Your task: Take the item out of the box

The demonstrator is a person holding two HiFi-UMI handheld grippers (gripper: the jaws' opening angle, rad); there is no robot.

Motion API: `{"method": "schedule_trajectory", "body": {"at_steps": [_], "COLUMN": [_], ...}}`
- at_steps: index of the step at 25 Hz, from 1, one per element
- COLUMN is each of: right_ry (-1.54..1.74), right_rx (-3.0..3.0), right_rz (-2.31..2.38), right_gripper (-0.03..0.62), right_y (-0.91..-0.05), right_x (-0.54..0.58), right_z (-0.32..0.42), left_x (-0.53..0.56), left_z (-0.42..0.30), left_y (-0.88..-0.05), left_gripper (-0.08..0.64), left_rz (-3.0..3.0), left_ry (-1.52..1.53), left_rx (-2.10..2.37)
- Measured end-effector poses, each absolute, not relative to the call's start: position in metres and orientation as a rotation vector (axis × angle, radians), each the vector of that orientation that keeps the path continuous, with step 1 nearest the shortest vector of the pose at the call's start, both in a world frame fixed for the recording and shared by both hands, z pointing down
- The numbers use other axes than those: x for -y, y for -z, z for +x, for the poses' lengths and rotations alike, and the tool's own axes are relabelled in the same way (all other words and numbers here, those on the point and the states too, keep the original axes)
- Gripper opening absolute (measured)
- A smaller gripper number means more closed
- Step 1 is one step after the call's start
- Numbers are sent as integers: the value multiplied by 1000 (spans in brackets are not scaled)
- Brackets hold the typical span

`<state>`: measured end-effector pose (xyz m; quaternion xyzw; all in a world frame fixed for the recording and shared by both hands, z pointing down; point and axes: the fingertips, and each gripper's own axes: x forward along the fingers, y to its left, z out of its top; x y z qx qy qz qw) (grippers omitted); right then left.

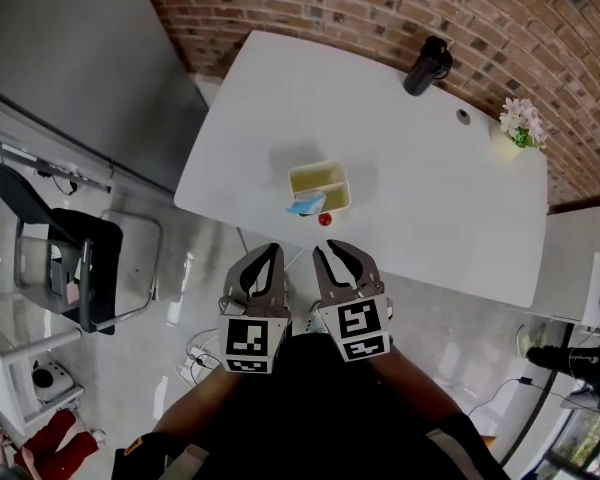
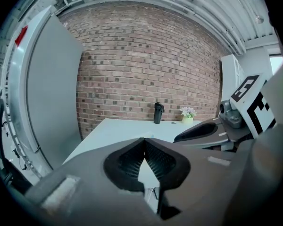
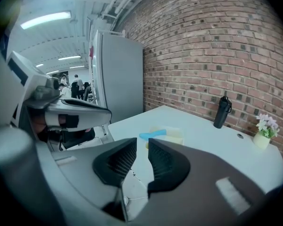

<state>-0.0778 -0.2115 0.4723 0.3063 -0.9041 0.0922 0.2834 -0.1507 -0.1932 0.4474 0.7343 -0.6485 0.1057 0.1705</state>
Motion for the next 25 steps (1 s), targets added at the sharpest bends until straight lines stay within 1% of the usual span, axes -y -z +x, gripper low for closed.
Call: {"method": "schedule_trajectory", "body": {"at_steps": [2, 7, 10, 25], "right_ry": [-242, -227, -216, -183], "right_rx": [2412, 2371, 2328, 2181], "right_rz": [816, 807, 809, 771], "right_gripper": [83, 134, 149, 150], "right_y": [-475, -488, -502, -550], "right_x": [220, 238, 244, 260], "right_z": [-83, -93, -96, -112], "left_x": [199, 210, 216, 237], "left_z": [-155, -167, -174, -200], "left_y": [-452, -463, -469, -504], "left_gripper": [6, 6, 6, 6], "left_rz": [2082, 2070, 2063, 2022], "left_ry": [-311, -345, -358, -403], "left_rx": [1836, 1826, 1821, 1760]}}
